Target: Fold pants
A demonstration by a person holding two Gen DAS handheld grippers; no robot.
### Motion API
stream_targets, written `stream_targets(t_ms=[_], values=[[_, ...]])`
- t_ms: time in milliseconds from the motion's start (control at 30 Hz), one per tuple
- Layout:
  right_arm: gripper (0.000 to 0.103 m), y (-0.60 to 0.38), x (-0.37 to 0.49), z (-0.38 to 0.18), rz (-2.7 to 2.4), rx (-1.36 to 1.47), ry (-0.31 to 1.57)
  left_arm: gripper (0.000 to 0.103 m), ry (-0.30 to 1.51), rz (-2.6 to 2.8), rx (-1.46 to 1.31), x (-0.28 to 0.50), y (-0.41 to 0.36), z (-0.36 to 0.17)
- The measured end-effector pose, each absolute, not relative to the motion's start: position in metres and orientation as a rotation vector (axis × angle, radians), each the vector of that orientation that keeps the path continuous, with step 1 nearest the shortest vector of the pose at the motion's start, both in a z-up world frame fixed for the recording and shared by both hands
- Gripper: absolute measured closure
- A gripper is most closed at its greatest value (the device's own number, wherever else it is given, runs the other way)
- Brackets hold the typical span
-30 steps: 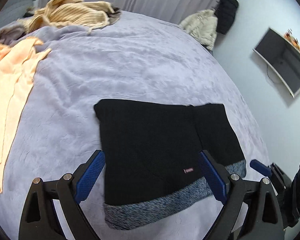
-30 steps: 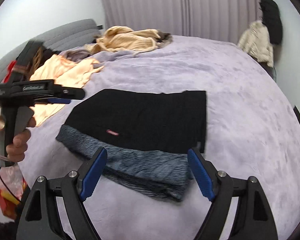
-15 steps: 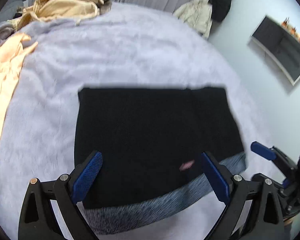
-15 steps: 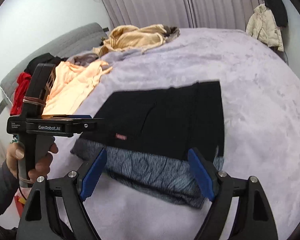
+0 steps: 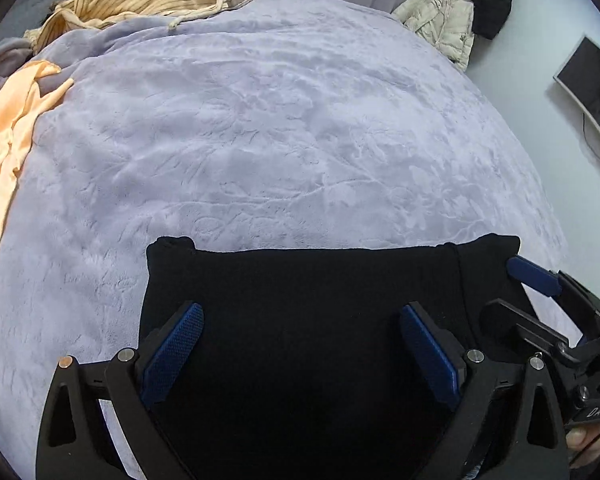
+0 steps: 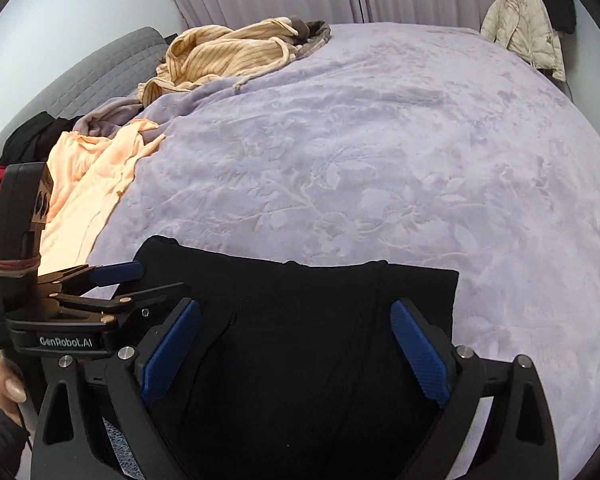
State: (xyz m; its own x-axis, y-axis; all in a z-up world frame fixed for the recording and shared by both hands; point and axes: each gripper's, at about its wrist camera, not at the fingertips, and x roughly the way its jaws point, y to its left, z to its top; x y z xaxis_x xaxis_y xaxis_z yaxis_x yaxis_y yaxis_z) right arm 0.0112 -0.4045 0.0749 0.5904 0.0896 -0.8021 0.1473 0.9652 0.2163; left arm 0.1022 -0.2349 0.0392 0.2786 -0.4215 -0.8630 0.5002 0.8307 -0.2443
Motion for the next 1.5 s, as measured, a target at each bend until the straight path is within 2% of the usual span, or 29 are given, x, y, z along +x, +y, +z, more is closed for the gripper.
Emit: stream_targets(t_ms=[200, 400, 533, 667, 1233, 1367, 1500], values=[[0.002, -0.415, 0.013, 0.049, -0.029, 0.296, 0.966, 0.001, 1.089, -0.607, 0.147, 0.099, -0.250, 0.026], [0.002, -0.416, -0.001, 0.090, -0.059, 0.372, 0.866, 0.001, 1.018, -0.581, 0.100, 0.093, -0.226, 0.066], [0.002, -0.396, 0.011, 0.087, -0.083, 0.286, 0.942, 0.001, 1.009, -0.479, 0.195, 0.090, -0.222, 0.062], [0.002, -0.390, 0.011, 0.068, -0.146, 0.242, 0.995, 0.001, 1.062, -0.481, 0.159, 0.090, -0.208, 0.039], [0.002, -0.325, -0.092, 0.058, -0.167, -0.055, 0.885, 0.001, 0.980, -0.544, 0.073, 0.032, -0.169, 0.042], [0.001, -0.328, -0.108, 0.078, -0.187, 0.012, 0.828, 0.001, 0.936, -0.595, -0.001, 0.013, -0.152, 0.063], [0.001, -0.328, -0.111, 0.069, -0.173, 0.049, 0.829, 0.001, 0.961, -0.622, 0.068, -0.007, -0.164, 0.050]])
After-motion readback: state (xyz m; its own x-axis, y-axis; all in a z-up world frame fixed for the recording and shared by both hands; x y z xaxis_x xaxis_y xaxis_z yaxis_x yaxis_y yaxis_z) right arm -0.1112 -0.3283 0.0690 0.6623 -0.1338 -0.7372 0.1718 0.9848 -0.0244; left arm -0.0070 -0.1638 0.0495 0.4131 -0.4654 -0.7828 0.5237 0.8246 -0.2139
